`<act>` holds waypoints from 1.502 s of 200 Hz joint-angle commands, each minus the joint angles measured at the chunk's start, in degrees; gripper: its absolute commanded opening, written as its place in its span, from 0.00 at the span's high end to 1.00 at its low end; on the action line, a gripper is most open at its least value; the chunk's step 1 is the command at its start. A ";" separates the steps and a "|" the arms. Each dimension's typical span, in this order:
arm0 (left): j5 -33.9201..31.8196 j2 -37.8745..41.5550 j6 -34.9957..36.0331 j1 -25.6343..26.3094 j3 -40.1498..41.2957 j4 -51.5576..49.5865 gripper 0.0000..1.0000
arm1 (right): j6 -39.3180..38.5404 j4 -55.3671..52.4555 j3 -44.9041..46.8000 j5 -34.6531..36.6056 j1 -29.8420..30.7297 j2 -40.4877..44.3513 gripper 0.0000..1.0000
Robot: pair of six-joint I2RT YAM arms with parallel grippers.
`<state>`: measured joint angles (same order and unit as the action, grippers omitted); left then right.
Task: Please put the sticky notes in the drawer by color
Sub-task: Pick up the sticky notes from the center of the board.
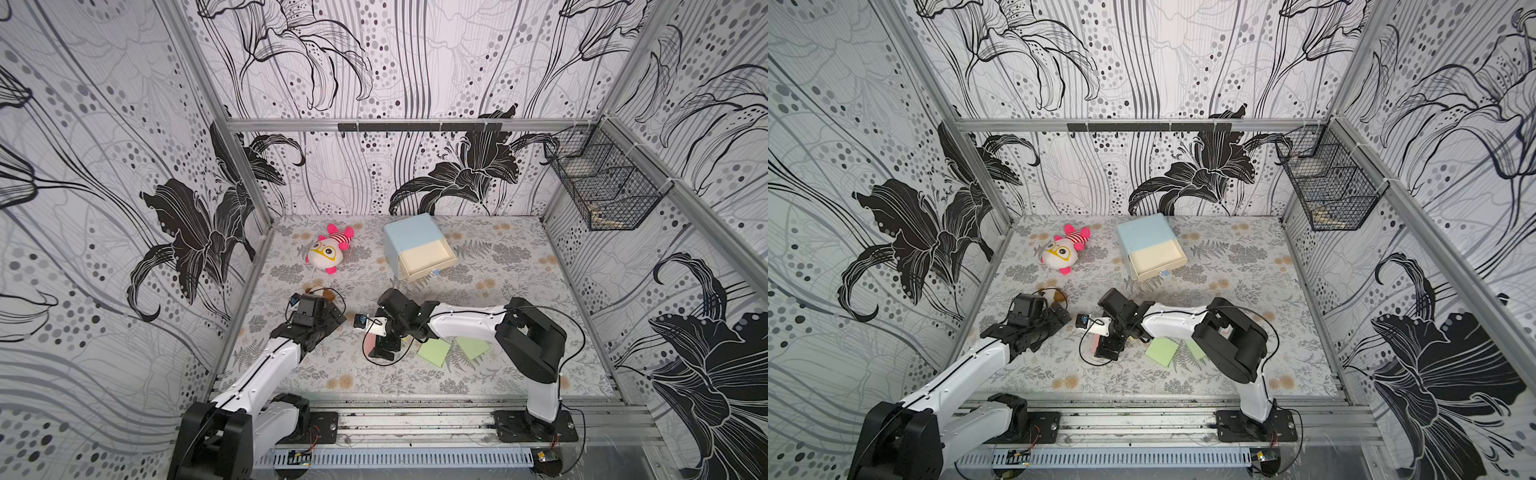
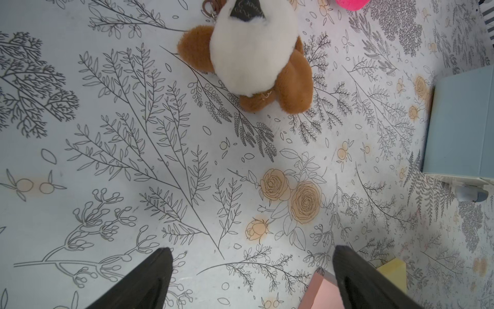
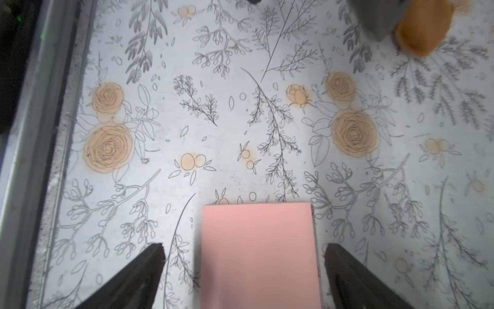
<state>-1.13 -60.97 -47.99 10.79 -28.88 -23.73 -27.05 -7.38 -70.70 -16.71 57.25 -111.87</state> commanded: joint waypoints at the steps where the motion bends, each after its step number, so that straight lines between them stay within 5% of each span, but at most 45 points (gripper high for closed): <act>1: 0.86 1.04 1.67 -0.92 1.48 1.31 0.01 | -5.69 -5.30 -2.77 0.06 0.05 -2.21 0.01; 120: 0.95 1.76 1.57 -1.18 2.74 2.52 0.01 | -6.57 -9.38 -5.94 5.31 0.02 -7.63 0.01; 300: 0.95 2.94 1.46 -1.20 2.43 2.44 0.01 | -5.74 -8.97 -6.64 5.15 0.03 -7.83 0.19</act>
<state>-0.32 -58.98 -47.62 10.07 -26.87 -22.70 -32.40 -13.78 -77.17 -14.15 57.25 -117.82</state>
